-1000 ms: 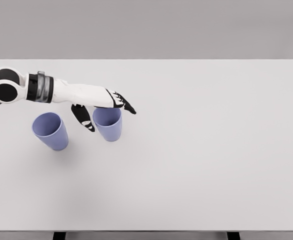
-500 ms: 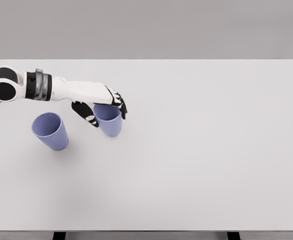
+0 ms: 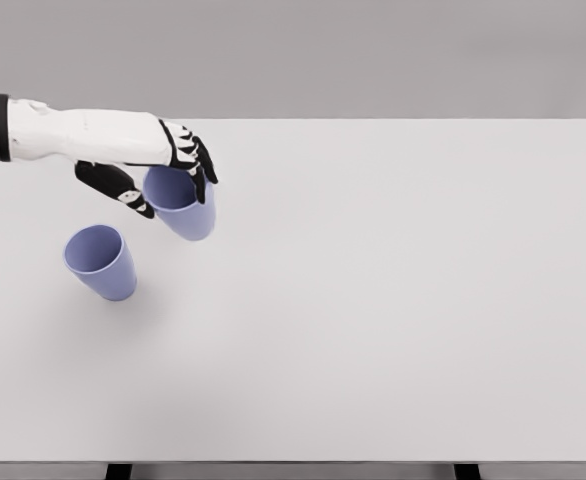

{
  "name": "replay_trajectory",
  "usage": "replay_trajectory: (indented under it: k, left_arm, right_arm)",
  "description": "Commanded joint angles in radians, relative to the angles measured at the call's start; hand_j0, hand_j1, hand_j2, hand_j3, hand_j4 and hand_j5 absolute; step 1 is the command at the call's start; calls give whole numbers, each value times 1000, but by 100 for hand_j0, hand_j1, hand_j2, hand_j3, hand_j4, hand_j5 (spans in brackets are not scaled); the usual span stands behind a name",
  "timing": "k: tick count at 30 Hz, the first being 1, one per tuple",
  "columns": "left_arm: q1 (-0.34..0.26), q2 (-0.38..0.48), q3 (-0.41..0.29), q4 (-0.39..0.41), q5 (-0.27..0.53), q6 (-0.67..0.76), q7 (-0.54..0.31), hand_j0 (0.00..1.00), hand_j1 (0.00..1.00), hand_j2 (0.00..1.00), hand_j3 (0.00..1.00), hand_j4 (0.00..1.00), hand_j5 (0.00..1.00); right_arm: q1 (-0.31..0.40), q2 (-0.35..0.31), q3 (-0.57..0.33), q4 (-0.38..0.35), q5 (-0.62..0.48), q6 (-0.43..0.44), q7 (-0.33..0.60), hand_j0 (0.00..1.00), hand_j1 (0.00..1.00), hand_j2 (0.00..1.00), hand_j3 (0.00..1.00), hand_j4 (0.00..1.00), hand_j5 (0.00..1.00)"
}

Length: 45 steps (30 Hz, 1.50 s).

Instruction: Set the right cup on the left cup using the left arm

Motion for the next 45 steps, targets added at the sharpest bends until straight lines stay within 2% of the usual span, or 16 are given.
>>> replay_trajectory:
  k: [1, 14, 26, 34, 42, 45]
  left_arm:
    - [0, 50, 2, -27, 28, 3, -2, 54, 54, 54, 54, 54, 54]
    - [-43, 170, 0, -29, 31, 3, -7, 55, 55, 55, 55, 55, 55]
    - [-89, 214, 0, -62, 40, 3, -13, 56, 56, 56, 56, 56, 56]
    - [-89, 230, -3, -75, 42, 3, -30, 56, 56, 56, 56, 56, 56]
    - [-89, 322, -7, -119, 42, 3, -33, 57, 57, 57, 57, 57, 57]
    - [-89, 322, -18, -119, 43, 3, -71, 57, 57, 57, 57, 57, 57]
  right_arm:
    - [0, 0, 0, 0, 2, -1, 0, 100, 100, 100, 100, 100, 100]
    - [0, 0, 0, 0, 2, 1, 0, 100, 100, 100, 100, 100, 100]
    - [0, 0, 0, 0, 2, -1, 0, 100, 100, 100, 100, 100, 100]
    - [0, 0, 0, 0, 2, -1, 0, 100, 100, 100, 100, 100, 100]
    - [0, 0, 0, 0, 0, -1, 0, 100, 100, 100, 100, 100, 100]
    - [0, 0, 0, 0, 2, -1, 0, 100, 100, 100, 100, 100, 100]
